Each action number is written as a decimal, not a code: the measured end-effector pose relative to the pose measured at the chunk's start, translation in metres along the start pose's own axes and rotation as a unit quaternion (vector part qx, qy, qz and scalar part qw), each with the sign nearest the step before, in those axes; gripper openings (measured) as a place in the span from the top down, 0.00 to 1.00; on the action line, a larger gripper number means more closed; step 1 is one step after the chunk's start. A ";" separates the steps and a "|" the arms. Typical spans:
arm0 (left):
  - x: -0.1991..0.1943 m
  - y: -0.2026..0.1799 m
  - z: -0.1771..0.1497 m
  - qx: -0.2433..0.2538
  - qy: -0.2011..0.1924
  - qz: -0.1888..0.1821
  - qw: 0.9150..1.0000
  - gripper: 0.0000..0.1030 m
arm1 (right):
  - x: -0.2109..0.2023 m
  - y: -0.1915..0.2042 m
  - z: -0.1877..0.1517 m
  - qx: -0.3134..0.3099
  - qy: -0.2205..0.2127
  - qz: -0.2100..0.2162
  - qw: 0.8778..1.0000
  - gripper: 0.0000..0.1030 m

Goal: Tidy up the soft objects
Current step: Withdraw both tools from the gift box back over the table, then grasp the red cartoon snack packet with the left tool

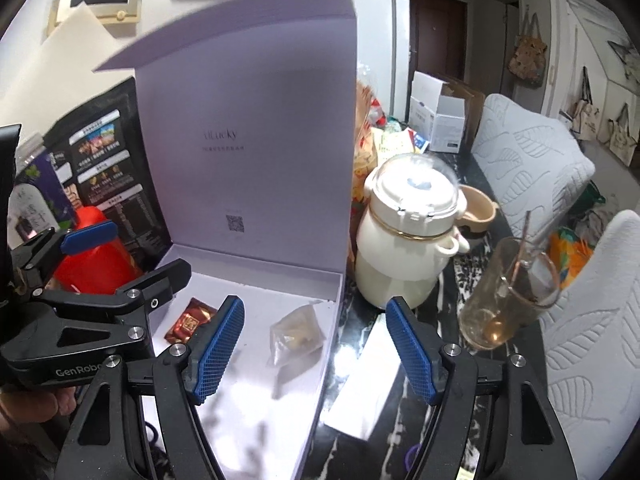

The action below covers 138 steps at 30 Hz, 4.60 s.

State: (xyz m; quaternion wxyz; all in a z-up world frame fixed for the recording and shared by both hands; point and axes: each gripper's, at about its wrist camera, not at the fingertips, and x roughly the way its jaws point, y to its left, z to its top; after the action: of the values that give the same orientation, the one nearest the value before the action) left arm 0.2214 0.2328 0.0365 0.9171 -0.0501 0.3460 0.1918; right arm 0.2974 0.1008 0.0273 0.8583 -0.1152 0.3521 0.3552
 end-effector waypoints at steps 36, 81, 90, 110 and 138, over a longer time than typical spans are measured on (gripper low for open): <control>-0.216 -0.024 -0.047 0.059 -0.122 -0.027 0.990 0.04 | -0.233 0.033 -0.067 -0.012 -0.133 -0.061 0.989 0.26; -0.182 -0.131 -0.214 0.158 0.018 -0.218 0.963 0.04 | -0.253 -0.007 -0.293 0.143 -0.054 -0.115 0.981 0.26; -0.145 -0.137 -0.222 0.166 0.033 -0.225 0.960 0.10 | -0.223 -0.019 -0.303 0.172 -0.022 -0.083 0.981 0.26; -0.062 -0.153 -0.202 0.170 0.089 -0.245 0.950 0.36 | -0.186 -0.042 -0.302 0.193 0.018 -0.063 0.979 0.26; -0.083 -0.103 -0.205 0.092 0.086 -0.245 0.961 0.68 | -0.132 -0.044 -0.264 0.167 0.011 -0.035 0.985 0.26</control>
State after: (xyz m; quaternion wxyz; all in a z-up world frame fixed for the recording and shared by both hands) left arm 0.0779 0.0655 -0.0685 0.9036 -0.0648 0.4164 -0.0769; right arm 0.1240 -0.1189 -0.0757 0.8737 0.0138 0.4112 0.2594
